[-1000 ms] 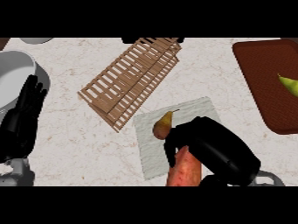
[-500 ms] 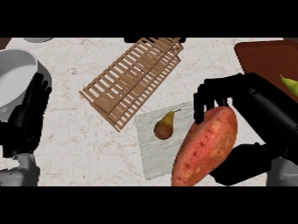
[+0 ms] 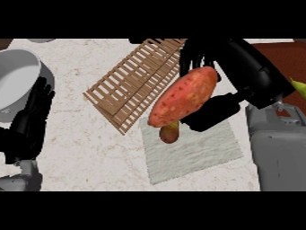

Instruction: Pick the sweet potato from the placemat and place it in the tiered shelf

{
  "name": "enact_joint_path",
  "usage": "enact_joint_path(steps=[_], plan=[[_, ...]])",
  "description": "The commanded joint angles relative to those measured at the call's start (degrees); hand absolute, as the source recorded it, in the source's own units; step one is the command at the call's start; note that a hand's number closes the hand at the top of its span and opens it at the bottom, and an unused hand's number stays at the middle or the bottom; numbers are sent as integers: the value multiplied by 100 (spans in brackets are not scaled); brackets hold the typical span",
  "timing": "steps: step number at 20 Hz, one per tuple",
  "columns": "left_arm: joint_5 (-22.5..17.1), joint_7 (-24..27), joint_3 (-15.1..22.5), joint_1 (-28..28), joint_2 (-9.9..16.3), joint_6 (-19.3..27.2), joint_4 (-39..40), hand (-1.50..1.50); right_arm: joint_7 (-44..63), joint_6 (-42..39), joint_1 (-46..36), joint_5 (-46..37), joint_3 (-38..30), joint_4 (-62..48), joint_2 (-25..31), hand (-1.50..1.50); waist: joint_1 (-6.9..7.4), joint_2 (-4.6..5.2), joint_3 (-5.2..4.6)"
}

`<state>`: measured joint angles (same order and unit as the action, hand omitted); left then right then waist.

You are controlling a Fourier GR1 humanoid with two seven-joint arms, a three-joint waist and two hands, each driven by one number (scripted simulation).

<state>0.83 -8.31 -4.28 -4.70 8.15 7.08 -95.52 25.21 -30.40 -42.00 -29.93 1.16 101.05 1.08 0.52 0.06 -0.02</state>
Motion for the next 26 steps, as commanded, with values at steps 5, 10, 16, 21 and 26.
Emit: enact_joint_path(steps=[5, 10, 16, 21, 26], plan=[[56, -170, -49, -237, 21, 20, 26, 0, -1264, 1298, -682, -607, -17, -2053, -100, 150, 14, 8, 0], [-43, -73, -145, 60, 126, -167, -169, 0, -1808, 2122, -1068, -494, 16, -3292, -105, 150, 44, 10, 1], [36, 56, -76, -188, -123, -4, 240, 0, -2374, 3008, -1555, -282, 294, -4561, -107, 150, 53, 22, -1], [-2, -584, -29, -250, 30, -84, -394, 0, -2544, 3523, -1825, 197, -16, -5296, -107, 150, 132, 27, 3], [130, -372, 64, -162, -164, 50, -237, 0, -2722, 3320, -2415, 539, -10, -6394, -108, -150, 103, 29, 0]])
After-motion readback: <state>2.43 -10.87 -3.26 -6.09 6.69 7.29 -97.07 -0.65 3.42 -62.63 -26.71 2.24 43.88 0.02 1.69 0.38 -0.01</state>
